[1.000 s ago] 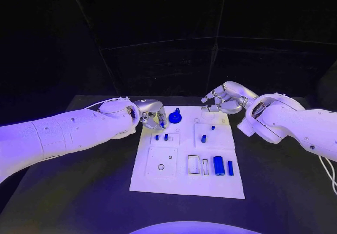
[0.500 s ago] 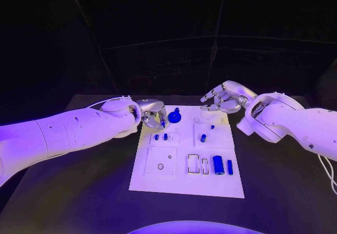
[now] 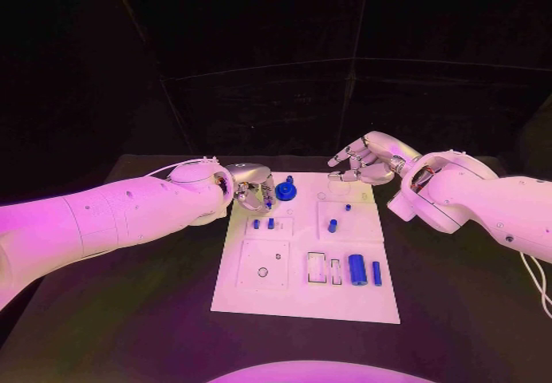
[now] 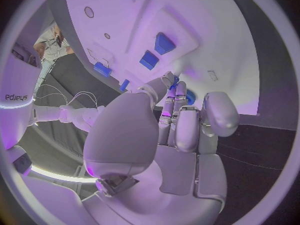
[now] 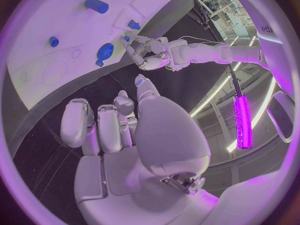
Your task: Assemble the parts on the task board
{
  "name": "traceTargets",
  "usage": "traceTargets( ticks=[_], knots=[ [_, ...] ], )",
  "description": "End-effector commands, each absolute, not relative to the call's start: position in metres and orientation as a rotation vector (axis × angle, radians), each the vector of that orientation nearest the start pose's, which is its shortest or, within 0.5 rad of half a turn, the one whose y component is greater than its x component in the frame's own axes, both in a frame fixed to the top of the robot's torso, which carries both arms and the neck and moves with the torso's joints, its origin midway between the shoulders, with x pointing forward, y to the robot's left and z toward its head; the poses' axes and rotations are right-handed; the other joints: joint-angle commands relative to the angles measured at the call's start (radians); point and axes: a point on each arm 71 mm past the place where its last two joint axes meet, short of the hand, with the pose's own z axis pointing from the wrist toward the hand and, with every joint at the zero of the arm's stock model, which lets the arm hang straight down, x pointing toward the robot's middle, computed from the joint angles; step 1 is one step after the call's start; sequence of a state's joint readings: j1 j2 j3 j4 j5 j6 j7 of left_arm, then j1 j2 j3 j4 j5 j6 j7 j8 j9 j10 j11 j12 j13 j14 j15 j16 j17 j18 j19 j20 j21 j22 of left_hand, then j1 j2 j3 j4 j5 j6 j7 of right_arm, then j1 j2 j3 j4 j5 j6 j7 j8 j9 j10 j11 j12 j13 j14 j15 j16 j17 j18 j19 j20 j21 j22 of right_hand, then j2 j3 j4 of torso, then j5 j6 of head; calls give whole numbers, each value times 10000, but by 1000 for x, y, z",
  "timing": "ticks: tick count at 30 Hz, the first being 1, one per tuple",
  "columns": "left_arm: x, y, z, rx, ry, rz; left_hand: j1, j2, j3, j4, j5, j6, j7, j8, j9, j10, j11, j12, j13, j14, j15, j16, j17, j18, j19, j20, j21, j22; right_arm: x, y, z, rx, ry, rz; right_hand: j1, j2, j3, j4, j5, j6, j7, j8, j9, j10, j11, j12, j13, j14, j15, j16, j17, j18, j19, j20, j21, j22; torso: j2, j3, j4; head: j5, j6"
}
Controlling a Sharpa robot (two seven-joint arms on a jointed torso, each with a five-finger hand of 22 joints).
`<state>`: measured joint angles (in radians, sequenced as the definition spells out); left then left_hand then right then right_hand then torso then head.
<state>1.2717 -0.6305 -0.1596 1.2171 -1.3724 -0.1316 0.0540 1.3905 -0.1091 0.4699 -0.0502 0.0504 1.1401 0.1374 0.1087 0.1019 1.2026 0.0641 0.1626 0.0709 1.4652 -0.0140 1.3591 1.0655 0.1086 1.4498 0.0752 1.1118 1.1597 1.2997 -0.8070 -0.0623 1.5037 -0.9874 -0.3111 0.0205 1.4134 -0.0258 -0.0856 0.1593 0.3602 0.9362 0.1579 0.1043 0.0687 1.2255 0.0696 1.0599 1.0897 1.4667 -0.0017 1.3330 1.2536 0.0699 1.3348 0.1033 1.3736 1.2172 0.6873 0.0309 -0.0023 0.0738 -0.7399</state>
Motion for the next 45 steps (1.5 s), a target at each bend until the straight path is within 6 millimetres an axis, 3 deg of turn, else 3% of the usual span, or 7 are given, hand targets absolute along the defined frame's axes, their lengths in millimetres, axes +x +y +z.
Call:
traceTargets(
  ticks=[1,18,32,45],
  knots=[
    [529,173,-217,2994,18824,-6629,-73,9,54,-3,32,57,-14,-15,13,61,20,-60,13,201,-52,17,-11,-95,40,37,33,16,502,-186,-144,1591,16679,9695,28,106,-24,37,28,42,-15,52,13,-53,-16,1,-7,350,-59,-32,-9,114,-78,2,-52,-4,-4,-4,3,5,-12],
    [529,175,-217,2919,18807,-6554,-120,-53,60,-47,30,84,-42,-37,7,111,1,-110,27,198,-70,24,-28,-95,36,28,47,40,503,-186,-144,1596,16686,9682,28,106,-24,37,28,42,-15,52,13,-53,-16,1,-7,350,-59,-32,-9,114,-78,2,-52,-4,0,0,10,35,-30],
    [529,174,-218,2969,18965,-6533,-516,-315,-18,-3,28,-302,107,-384,-151,-166,163,-533,-23,165,55,13,-183,-113,17,112,70,107,503,-186,-144,1601,16681,9678,40,107,-31,39,28,42,-17,55,12,-69,-18,-22,-33,348,-62,-46,-23,119,-92,0,-67,-27,-5,2,3,39,-43],
    [529,176,-218,2931,18949,-6537,-631,-443,-113,2,28,-506,152,-461,-238,-312,226,-730,-31,142,101,-2,-282,-81,-21,159,-75,0,503,-187,-144,1598,16669,9624,40,107,-31,39,28,42,-17,55,12,-69,-18,-22,-33,348,-62,-46,-23,119,-92,0,-67,-27,-6,0,3,23,-31]
  ],
)
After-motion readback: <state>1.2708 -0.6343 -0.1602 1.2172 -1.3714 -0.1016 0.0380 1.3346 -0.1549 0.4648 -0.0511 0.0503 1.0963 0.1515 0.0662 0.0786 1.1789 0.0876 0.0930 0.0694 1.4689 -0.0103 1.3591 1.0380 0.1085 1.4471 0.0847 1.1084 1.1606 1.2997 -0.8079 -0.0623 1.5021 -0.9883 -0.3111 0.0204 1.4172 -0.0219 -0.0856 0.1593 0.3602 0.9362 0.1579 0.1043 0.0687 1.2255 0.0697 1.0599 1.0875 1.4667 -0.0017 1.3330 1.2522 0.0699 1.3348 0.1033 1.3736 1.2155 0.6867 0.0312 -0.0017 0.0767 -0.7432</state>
